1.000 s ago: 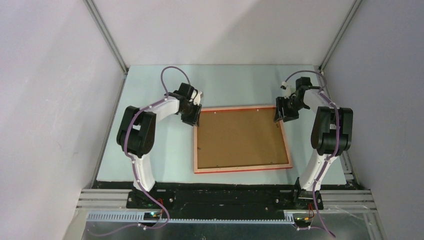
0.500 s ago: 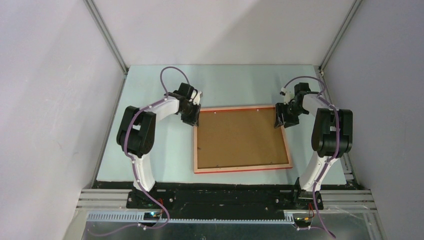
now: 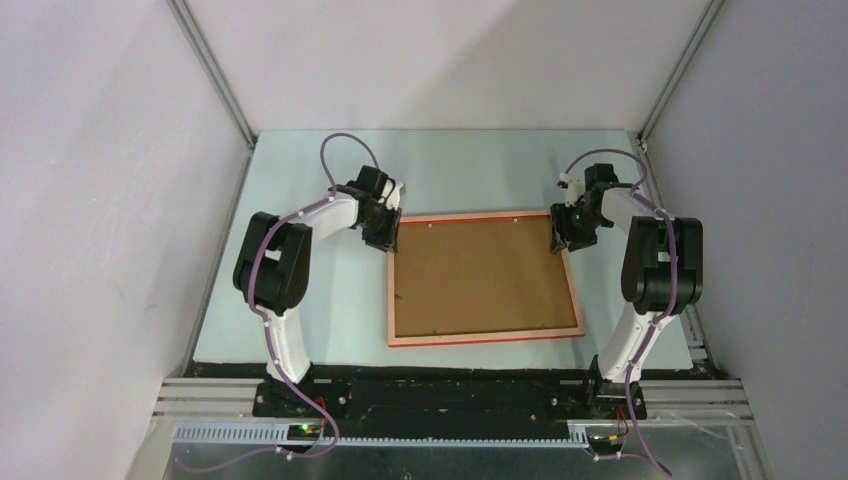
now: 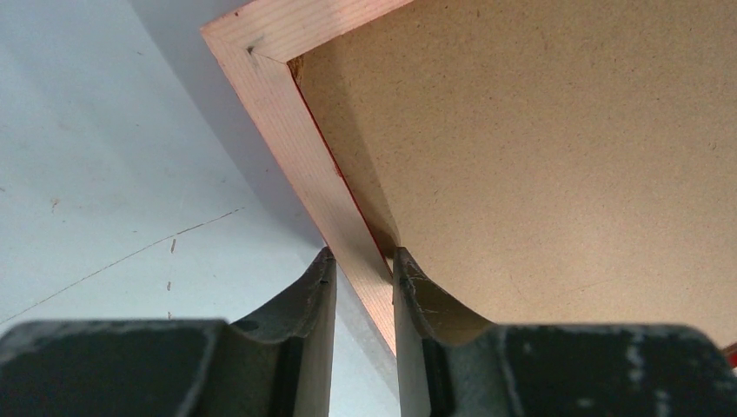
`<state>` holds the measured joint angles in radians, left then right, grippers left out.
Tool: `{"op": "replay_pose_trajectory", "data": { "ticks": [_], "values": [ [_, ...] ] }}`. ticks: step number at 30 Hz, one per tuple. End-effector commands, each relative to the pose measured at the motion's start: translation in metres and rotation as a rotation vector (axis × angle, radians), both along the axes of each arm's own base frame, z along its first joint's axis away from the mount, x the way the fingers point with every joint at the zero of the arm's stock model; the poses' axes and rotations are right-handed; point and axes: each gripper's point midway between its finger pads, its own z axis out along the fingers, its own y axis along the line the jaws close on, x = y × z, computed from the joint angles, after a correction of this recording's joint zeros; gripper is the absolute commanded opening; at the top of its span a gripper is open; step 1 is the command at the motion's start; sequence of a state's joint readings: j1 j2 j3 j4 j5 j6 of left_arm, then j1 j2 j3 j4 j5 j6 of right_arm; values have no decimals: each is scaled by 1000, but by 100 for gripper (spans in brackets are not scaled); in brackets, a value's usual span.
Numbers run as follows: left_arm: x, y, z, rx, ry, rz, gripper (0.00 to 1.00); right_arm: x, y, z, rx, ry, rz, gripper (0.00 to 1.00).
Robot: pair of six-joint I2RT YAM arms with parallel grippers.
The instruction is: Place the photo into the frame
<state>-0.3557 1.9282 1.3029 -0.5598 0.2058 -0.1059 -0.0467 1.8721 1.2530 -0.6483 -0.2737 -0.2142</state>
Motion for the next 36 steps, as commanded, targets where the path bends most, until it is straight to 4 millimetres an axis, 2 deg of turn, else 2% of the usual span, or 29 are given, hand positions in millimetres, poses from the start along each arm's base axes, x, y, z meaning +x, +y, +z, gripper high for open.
{"op": "replay_pose_trajectory", "data": {
  "ticks": [1, 11, 36],
  "values": [
    [6, -4, -2, 6, -28, -30, 14, 8, 2, -2, -24, -30, 18, 55],
    [6, -4, -2, 5, -31, -32, 9, 11, 3, -4, -34, -23, 23, 46],
    [7, -4, -2, 8, -34, -36, 6, 13, 4, -3, -23, -23, 54, 27]
  ]
}}
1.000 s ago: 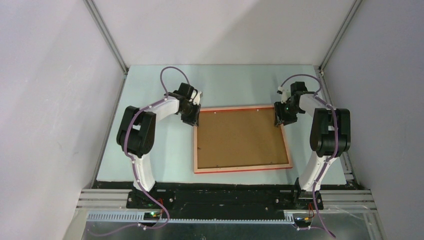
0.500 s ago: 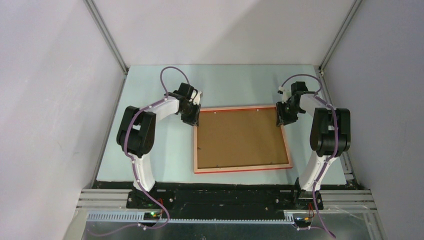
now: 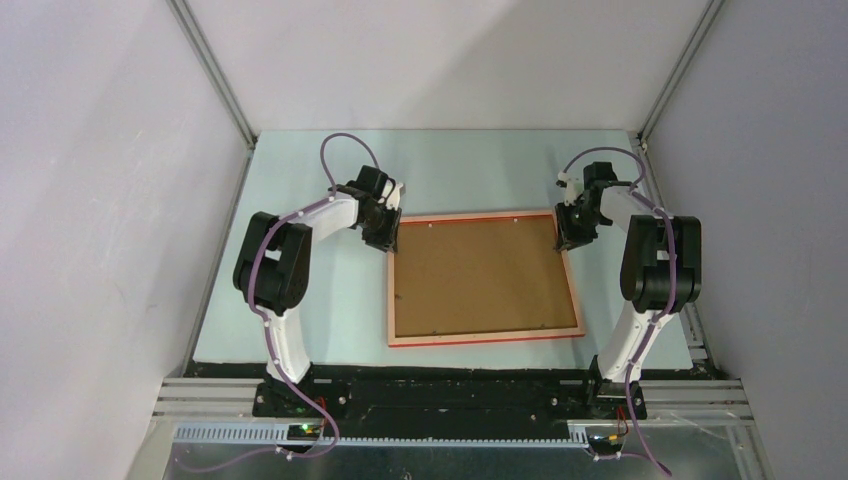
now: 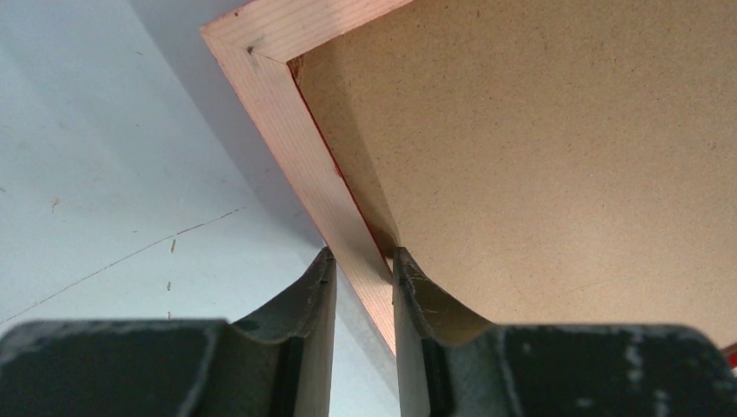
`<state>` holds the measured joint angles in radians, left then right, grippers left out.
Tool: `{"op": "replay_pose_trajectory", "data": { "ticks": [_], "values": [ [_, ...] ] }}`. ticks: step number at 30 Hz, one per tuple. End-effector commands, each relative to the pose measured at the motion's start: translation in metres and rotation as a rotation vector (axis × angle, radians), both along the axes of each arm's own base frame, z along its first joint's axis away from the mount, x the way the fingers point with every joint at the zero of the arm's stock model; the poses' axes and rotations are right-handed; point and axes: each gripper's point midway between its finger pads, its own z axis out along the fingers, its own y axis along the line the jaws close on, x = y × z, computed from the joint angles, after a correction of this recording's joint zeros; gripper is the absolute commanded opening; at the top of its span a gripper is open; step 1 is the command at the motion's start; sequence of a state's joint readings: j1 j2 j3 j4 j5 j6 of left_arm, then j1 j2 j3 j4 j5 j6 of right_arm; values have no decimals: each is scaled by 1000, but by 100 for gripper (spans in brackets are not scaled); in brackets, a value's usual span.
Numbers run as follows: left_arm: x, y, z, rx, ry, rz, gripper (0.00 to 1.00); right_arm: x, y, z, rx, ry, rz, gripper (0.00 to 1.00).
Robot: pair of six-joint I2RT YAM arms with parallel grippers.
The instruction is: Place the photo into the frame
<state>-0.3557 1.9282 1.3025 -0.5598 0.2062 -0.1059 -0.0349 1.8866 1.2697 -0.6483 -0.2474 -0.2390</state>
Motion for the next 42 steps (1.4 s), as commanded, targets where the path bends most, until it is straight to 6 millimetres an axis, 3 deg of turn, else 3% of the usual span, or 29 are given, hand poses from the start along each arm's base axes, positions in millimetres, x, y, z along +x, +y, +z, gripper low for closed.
{"op": "replay_pose_trajectory", "data": {
  "ticks": [1, 7, 21, 29, 42],
  "values": [
    [7, -4, -1, 8, -35, -35, 6, 10, 5, -1, 11, -16, 27, 27],
    [7, -4, -3, 10, -31, -35, 6, 9, 6, 0, 15, -15, 26, 29],
    [9, -3, 1, 10, -43, -33, 7, 9, 3, 16, 70, -34, -18, 51],
    [9, -3, 1, 14, -46, -33, 7, 21, 1, 13, 85, -17, -85, 53],
    [10, -2, 1, 15, -46, -33, 7, 31, -2, 4, 73, -2, -117, 46]
  ]
}}
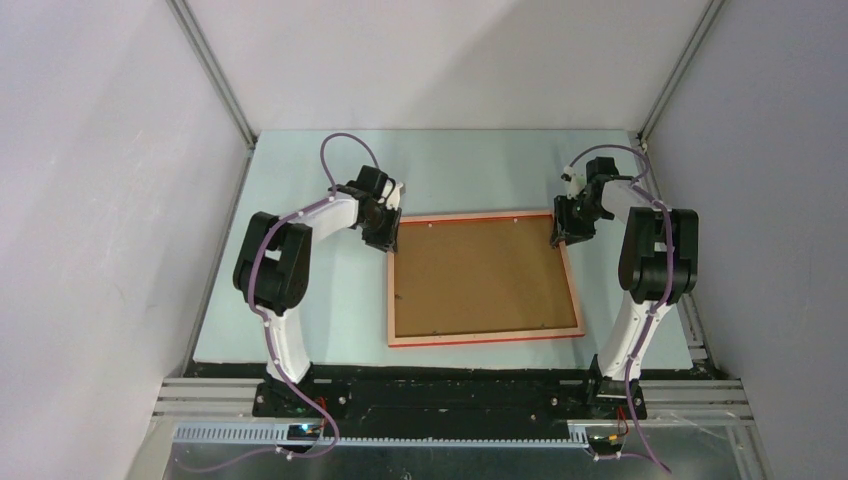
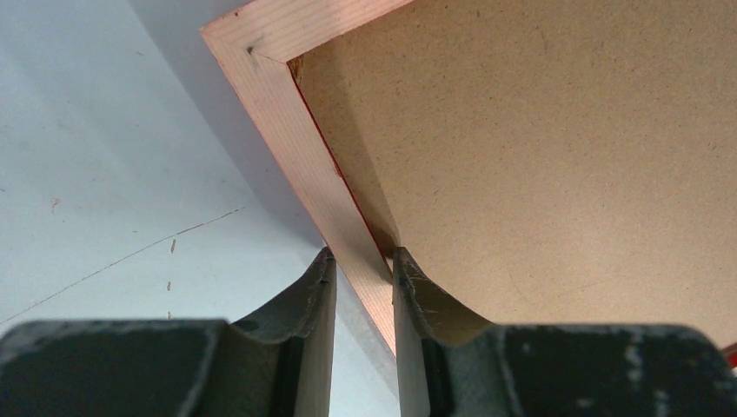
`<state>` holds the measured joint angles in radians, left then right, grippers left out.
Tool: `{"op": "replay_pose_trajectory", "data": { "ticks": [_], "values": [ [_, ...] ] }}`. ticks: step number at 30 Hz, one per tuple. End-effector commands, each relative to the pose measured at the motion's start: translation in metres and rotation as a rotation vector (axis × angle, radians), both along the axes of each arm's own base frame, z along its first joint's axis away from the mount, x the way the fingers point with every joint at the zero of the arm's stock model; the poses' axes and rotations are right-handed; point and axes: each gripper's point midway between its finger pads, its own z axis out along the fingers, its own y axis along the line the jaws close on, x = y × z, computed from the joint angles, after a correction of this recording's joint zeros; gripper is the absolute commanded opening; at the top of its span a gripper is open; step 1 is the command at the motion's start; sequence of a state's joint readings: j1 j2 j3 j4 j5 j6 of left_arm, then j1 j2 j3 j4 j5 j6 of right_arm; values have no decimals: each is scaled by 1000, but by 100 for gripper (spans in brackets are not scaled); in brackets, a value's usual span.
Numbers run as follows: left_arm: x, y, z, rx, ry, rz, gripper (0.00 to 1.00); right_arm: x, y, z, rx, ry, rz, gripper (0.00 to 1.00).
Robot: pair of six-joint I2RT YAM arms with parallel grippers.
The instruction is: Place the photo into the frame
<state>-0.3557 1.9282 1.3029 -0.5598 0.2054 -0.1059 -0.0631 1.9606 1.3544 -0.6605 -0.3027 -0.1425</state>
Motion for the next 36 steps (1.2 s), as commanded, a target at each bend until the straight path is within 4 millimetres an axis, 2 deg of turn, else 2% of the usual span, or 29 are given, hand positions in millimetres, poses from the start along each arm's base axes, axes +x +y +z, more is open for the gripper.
{"op": "replay_pose_trajectory", "data": {
  "ticks": [1, 8, 24, 29, 36],
  "values": [
    [10, -2, 1, 13, -48, -33, 7, 12, -4, 6, -13, -25, -18, 45],
    [10, -2, 2, 16, -49, -33, 7, 10, -8, 7, -28, -26, -5, 40],
    [12, -2, 4, 18, -56, -31, 6, 2, -13, 11, -22, -23, 51, 36],
    [11, -1, 4, 21, -59, -31, 6, 4, -12, 14, -16, -34, 46, 42],
    [12, 0, 6, 22, -65, -29, 6, 10, -15, 32, 5, -88, 24, 51]
  ]
}}
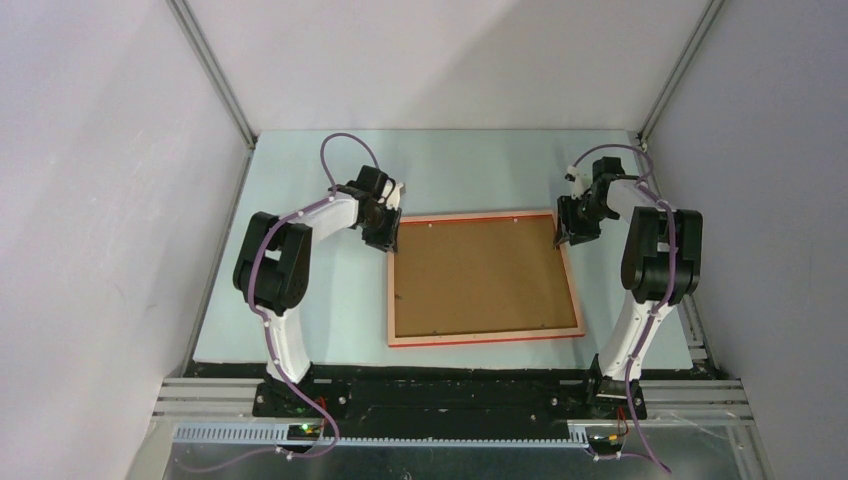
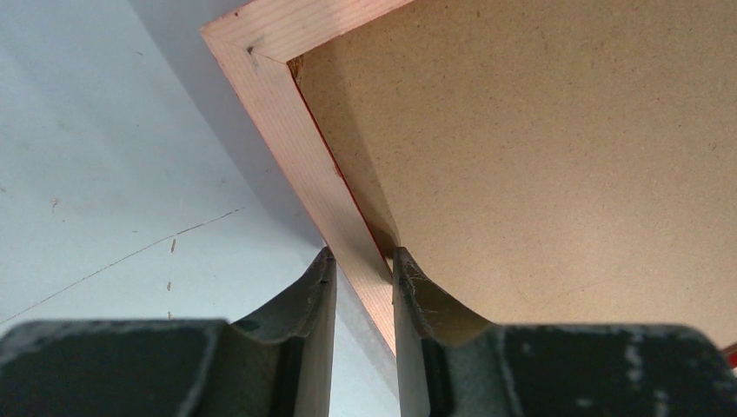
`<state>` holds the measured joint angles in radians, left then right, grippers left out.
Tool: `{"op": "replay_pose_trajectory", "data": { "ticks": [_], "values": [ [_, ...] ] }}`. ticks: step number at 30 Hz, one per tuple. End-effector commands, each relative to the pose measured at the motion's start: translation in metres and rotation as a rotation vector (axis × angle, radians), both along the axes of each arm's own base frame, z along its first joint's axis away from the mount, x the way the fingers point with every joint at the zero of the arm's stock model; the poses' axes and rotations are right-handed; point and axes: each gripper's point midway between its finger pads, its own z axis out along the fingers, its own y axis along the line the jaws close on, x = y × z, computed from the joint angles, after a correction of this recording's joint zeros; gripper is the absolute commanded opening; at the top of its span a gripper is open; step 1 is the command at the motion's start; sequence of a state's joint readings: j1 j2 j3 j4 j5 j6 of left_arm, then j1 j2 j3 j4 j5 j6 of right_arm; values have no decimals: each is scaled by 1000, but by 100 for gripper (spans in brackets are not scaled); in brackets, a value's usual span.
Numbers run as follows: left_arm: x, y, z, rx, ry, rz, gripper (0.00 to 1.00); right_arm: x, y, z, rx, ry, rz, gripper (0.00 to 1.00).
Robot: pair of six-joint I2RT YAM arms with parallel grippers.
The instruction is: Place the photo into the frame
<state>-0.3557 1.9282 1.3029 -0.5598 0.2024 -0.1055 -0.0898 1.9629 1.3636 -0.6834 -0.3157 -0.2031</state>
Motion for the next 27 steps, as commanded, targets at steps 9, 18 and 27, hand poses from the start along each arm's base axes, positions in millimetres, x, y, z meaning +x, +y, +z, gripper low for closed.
{"op": "replay_pose_trajectory", "data": {
  "ticks": [9, 18, 27],
  "values": [
    [13, -2, 7, 18, -67, -30, 5, 6, -9, 37, 35, -88, -17, 53],
    [13, -1, 7, 21, -67, -27, 4, -7, -3, 22, 72, -44, -18, 51],
    [13, 0, 8, 22, -71, -27, 4, -32, 0, 12, 85, -8, -6, 50]
  ]
}}
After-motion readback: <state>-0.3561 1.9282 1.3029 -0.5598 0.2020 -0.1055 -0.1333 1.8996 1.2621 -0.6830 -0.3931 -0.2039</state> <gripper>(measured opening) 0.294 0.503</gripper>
